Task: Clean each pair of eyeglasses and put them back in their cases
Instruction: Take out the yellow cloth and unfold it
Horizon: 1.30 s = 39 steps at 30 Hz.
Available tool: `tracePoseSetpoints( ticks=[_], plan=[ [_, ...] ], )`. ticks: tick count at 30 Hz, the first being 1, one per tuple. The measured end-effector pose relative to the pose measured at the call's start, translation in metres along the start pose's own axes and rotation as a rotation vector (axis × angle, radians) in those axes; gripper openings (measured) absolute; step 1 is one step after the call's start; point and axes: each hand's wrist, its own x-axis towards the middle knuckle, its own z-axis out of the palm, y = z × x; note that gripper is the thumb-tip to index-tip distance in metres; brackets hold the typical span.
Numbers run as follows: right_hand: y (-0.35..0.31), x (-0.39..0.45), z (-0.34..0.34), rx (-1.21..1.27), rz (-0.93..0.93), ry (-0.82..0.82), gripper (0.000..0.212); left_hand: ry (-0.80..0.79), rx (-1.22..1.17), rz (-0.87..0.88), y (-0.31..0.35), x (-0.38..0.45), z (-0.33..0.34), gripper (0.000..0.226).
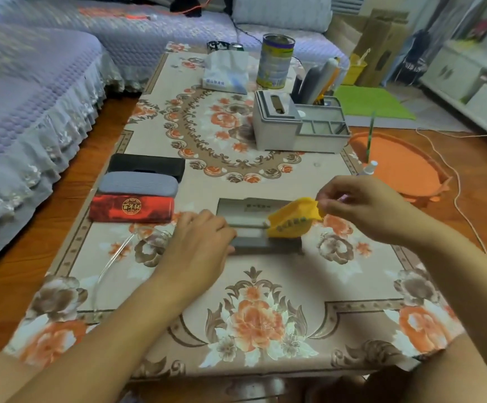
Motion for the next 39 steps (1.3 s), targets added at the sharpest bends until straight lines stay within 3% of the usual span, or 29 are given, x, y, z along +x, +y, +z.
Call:
tracePoseSetpoints(
  ticks=[6, 12, 14, 17, 19, 21, 23, 27, 29, 34, 39],
  plan=[
    [-0.021, -0.005, -0.006, 0.316, 0.105, 0.125, 0.011, -0.179, 0.075, -0.215, -0.037, 0.035, -0.006, 0.017],
    [-0.036, -0.009, 0.004, 0.471, 0.194, -0.027, 0.016, -0.234, 0.011, -0.186, -0.028, 0.037, -0.01, 0.025],
    [-0.042, -0.01, 0.005, 0.591, 0.216, -0.089, 0.022, -0.11, -0.238, -0.173, -0.013, 0.034, -0.022, 0.025],
    [-0.055, -0.011, 0.007, 0.745, 0.232, -0.18, 0.019, 0.054, -0.921, -0.281, 0.02, 0.026, -0.053, 0.018],
    [-0.063, -0.01, 0.011, 0.82, 0.247, -0.221, 0.018, 0.197, -1.101, -0.26, 0.034, 0.015, -0.063, 0.016],
    [-0.072, -0.009, 0.018, 0.866, 0.298, -0.23, 0.018, 0.418, -0.863, -0.114, 0.038, 0.004, -0.063, 0.028],
    [-0.079, -0.008, 0.025, 0.904, 0.392, -0.217, 0.02, 0.54, -0.627, 0.05, 0.038, -0.006, -0.057, 0.036],
    [-0.094, -0.009, 0.034, 0.964, 0.471, -0.291, 0.024, 0.411, -0.426, 0.108, 0.041, -0.014, -0.051, 0.047],
    [-0.098, -0.009, 0.036, 0.99, 0.489, -0.327, 0.021, 0.351, -0.443, 0.053, 0.04, -0.014, -0.049, 0.049],
    [-0.099, -0.016, 0.042, 1.039, 0.56, -0.266, 0.031, 0.36, -0.695, -0.04, 0.043, -0.013, -0.056, 0.026],
    [-0.105, -0.025, 0.046, 1.034, 0.577, -0.22, 0.03, 0.302, -0.862, -0.114, 0.055, -0.016, -0.067, 0.034]
  ],
)
